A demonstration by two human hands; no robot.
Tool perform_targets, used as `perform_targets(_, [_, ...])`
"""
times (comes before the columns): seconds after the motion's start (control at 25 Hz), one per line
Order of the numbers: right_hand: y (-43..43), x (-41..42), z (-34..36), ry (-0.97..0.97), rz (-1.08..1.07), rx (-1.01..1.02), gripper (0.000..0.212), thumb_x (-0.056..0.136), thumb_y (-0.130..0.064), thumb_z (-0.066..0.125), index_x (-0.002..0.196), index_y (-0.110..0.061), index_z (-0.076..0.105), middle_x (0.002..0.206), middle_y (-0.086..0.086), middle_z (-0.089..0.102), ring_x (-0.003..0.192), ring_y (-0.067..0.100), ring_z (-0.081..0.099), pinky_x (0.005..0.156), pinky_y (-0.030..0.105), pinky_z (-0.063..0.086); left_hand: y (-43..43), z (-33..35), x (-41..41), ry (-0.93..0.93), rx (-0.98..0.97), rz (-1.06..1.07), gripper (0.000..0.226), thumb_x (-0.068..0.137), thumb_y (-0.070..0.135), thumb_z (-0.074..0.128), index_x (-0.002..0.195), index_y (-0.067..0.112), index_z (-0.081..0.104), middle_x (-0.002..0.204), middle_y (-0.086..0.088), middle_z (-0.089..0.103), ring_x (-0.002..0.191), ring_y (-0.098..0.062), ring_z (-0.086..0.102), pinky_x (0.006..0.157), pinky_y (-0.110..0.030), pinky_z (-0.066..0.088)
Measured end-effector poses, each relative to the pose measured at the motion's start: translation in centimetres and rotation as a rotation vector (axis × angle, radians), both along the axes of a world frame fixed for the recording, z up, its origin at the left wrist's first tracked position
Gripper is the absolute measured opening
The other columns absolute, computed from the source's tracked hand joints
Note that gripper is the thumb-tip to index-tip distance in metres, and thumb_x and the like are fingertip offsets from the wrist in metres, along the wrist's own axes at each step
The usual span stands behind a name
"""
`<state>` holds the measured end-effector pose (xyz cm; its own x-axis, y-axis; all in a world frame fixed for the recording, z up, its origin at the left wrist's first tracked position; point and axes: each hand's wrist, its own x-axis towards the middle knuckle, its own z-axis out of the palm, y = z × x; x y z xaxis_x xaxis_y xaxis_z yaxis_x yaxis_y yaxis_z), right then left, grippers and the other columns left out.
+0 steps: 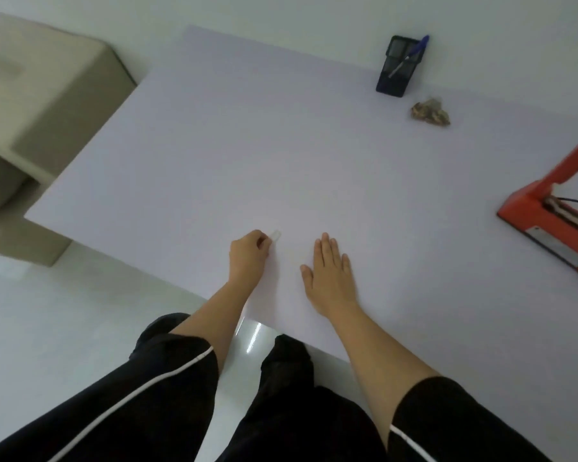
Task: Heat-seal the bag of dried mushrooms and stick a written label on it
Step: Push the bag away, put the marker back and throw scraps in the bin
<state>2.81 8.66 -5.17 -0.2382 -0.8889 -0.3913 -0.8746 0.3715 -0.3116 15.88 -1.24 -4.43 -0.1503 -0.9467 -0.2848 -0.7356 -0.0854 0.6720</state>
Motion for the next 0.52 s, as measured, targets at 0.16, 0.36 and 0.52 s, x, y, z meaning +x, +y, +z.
perform_targets(0.16, [2.1, 6.2, 0.3, -0.077, 0.179, -0.054, 0.062, 0.100, -0.039, 0.018, 0.147, -0.007, -0.007, 0.157, 0.007, -0.014, 0.145, 0.018, -0.012, 0.118, 0.037, -0.004, 6.1, 0.5, 6.7, 0.056, 0.031, 0.271, 0.015, 0.091, 0.018, 0.052, 0.090, 0.010, 0.065, 0.079, -0.005, 0.067, 0.073, -0.018, 0.058, 0.061, -0.018, 0.042])
perform_targets(0.36, [4.6, 15.8, -0.3, -0.132, 0.437, -0.100, 0.059, 0.099, -0.035, 0.021, 0.148, -0.007, 0.002, 0.158, 0.009, -0.008, 0.146, 0.020, -0.008, 0.120, 0.039, 0.000, 12.8, 0.8, 16.1, 0.110, -0.004, 0.558, 0.010, 0.090, 0.019, 0.057, 0.093, 0.013, 0.064, 0.080, 0.003, 0.064, 0.071, -0.002, 0.055, 0.067, -0.012, 0.041])
perform_targets(0.52, [4.7, 22.4, -2.0, -0.188, 0.561, -0.134, 0.055, 0.100, -0.032, 0.019, 0.148, -0.010, 0.006, 0.158, 0.007, -0.001, 0.146, 0.018, -0.006, 0.115, 0.030, -0.005, 16.1, -0.9, 22.4, 0.103, 0.030, 0.731, 0.010, 0.089, 0.017, 0.057, 0.089, 0.012, 0.065, 0.078, 0.000, 0.066, 0.068, -0.004, 0.056, 0.056, -0.005, 0.040])
